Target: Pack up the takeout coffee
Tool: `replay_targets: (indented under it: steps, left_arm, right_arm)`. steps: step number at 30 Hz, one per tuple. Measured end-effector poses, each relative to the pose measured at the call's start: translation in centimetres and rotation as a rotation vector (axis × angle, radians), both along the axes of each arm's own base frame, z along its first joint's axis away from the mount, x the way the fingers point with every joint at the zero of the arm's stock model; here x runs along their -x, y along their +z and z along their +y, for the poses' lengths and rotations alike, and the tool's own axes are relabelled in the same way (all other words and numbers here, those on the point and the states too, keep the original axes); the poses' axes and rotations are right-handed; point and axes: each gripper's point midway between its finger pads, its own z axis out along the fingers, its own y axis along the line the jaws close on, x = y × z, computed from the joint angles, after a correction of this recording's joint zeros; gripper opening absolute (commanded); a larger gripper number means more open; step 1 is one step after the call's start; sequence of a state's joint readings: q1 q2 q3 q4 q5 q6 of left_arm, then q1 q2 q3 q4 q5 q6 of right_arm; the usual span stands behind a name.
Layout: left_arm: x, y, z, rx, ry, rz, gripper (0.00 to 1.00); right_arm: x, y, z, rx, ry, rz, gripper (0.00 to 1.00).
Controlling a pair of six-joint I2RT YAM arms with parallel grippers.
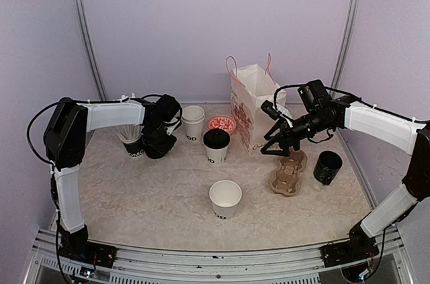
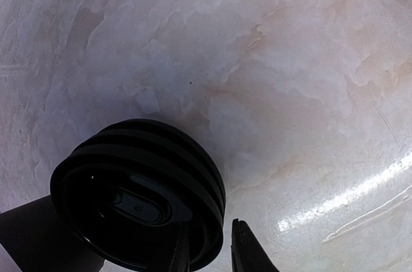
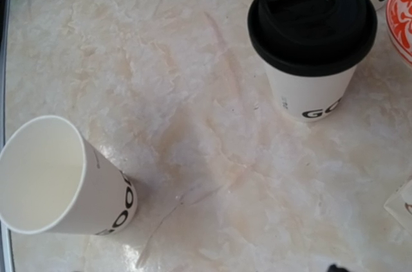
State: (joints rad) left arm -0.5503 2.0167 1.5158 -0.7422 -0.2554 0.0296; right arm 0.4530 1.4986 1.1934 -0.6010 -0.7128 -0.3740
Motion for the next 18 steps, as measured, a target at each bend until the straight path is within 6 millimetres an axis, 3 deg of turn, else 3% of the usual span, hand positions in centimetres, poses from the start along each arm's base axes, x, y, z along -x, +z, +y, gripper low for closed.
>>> replay_targets:
  steps: [18]
  left_arm:
    - [-0.29, -0.91, 0.05, 0.011, 0.007, 0.013, 0.14]
  right_arm:
    - [0.0, 0.0, 0.0, 0.0, 0.0, 0.0, 0.79]
